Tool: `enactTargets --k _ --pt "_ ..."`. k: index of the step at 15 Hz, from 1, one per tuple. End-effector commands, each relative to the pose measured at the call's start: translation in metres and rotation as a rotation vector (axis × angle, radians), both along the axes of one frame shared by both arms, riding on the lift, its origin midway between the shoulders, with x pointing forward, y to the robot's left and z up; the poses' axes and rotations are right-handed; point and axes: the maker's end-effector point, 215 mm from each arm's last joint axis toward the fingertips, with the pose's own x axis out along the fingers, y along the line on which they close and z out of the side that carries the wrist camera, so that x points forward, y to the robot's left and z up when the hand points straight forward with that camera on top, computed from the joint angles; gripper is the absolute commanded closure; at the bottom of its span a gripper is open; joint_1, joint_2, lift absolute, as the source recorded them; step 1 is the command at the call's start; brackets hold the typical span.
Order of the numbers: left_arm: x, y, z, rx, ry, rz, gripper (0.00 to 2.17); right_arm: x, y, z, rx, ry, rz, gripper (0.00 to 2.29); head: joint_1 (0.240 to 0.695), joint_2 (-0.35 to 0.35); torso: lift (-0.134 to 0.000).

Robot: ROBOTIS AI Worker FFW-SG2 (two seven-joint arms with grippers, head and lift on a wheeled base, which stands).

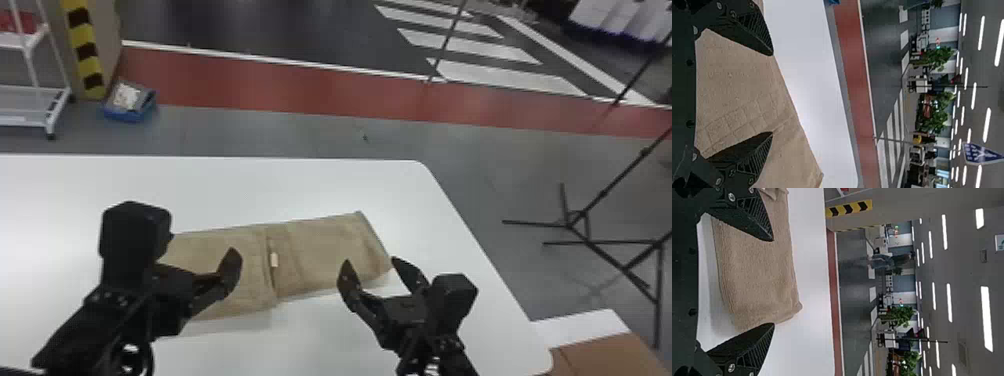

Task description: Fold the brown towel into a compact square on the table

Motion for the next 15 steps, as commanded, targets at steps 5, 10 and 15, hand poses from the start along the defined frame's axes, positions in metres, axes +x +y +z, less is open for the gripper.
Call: enactTargets --k 5,10,15 --pt "-0.012 0.146 0.001 -0.141 -0.110 0.240 0.04 0.034 0.132 -0.021 -0.028 0.050 0.222 0.12 0.695 -0.078 -0.119" --pt "-0.012 0.180 -0.011 -0.191 -0.125 0.260 0.04 0.030 0.140 -0.039 -0.059 0.103 0.230 0.13 0.695 0.131 -0.118" --pt "-0.005 0.196 -0.022 -0.249 -0.168 0.278 0.04 0.033 0.127 -0.049 -0.075 0.124 0.209 0.15 0.695 0.147 -0.118"
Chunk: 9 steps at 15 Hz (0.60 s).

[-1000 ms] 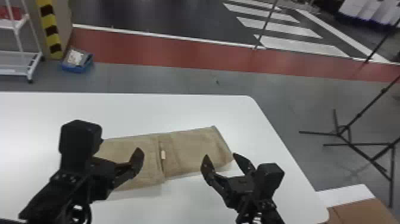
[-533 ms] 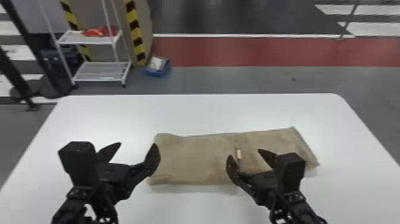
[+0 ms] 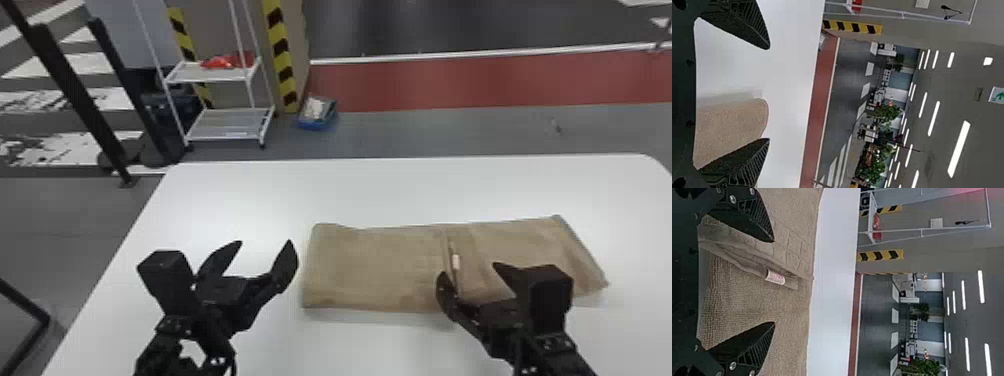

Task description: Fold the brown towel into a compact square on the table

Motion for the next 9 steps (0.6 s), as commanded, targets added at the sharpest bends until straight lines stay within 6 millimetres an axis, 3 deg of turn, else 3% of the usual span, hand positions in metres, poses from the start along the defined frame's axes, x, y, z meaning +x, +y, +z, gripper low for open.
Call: enactTargets --k 1,5,9 --pt "-0.001 0.010 -0.012 -0.029 0.006 0.017 0.04 0.003 -0.002 -0.008 -0.012 0.014 -0.001 0.15 0.695 0.148 -0.118" --pt "-0.001 0.013 -0.009 -0.052 -0.002 0.007 0.04 0.009 -0.002 -0.018 -0.031 0.025 0.005 0.22 0.695 0.159 -0.118" --pt "-0.002 0.012 -0.011 -0.062 0.001 0.006 0.04 0.010 0.012 -0.012 -0.022 0.006 0.041 0.39 0.695 0.163 -0.118"
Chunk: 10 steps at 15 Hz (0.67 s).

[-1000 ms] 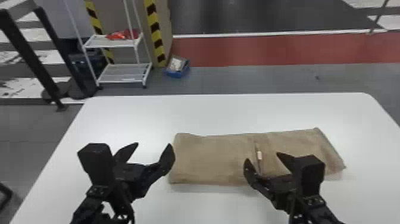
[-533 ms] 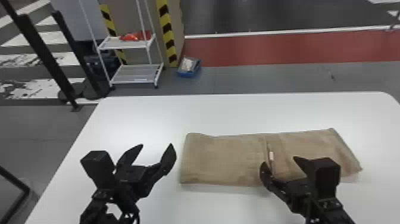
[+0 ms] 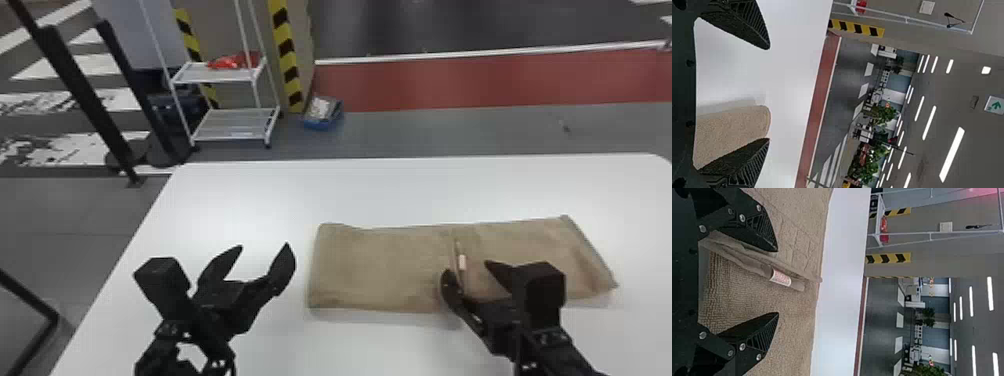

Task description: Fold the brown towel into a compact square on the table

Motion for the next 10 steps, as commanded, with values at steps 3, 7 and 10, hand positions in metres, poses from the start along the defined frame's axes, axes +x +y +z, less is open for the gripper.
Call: enactTargets --k 3,7,10 --pt "0.000 -0.003 -0.001 -0.009 0.001 -0.004 0.04 0.002 0.008 0.005 0.001 -0.011 0.019 0.47 0.695 0.176 -0.118" --pt "-0.001 -0.005 -0.006 -0.012 0.009 -0.011 0.04 0.002 0.009 -0.002 -0.005 0.004 0.023 0.47 0.695 0.175 -0.118" --pt "-0.002 -0.005 -0.008 -0.015 0.013 -0.012 0.04 0.004 0.019 -0.002 -0.005 0.004 0.040 0.59 0.695 0.177 -0.118"
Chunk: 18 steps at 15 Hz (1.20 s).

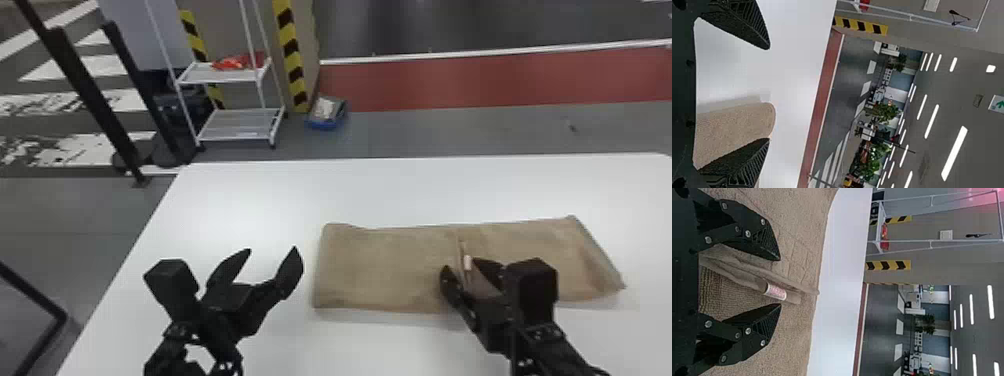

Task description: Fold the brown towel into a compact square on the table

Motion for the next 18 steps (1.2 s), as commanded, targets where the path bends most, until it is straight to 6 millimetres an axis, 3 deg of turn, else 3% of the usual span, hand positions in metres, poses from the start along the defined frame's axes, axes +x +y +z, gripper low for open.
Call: enactTargets --k 1,2,8,10,13,15,16,18 --pt "0.000 -0.001 -0.002 -0.011 0.004 0.002 0.04 0.000 0.006 -0.001 -0.005 0.003 0.012 0.63 0.695 0.180 -0.118" --pt "-0.001 -0.001 -0.004 -0.012 0.007 0.002 0.04 -0.001 0.006 -0.004 -0.008 0.009 0.013 0.75 0.695 0.185 -0.118" --pt "-0.001 -0.002 -0.013 -0.026 0.022 -0.002 0.06 -0.002 0.010 -0.010 -0.007 0.021 0.018 0.76 0.695 0.192 -0.118" --pt "-0.001 -0.003 -0.013 -0.027 0.021 -0.006 0.06 -0.003 0.011 -0.008 -0.001 0.016 0.016 0.57 0.695 0.193 -0.118" --pt "-0.001 -0.002 -0.015 -0.029 0.024 -0.004 0.06 -0.002 0.012 -0.007 -0.006 0.018 0.020 0.58 0.695 0.194 -0.118" --pt "-0.002 -0.003 -0.014 -0.029 0.023 -0.006 0.07 0.000 0.013 -0.008 -0.017 0.021 0.024 0.60 0.695 0.195 -0.118" --pt "-0.002 -0.003 -0.014 -0.029 0.023 -0.006 0.07 0.000 0.013 -0.011 -0.025 0.030 0.025 0.76 0.695 0.195 -0.118" --pt "-0.002 -0.002 -0.015 -0.032 0.024 -0.004 0.07 -0.001 0.016 -0.011 -0.020 0.034 0.029 0.77 0.695 0.196 -0.118"
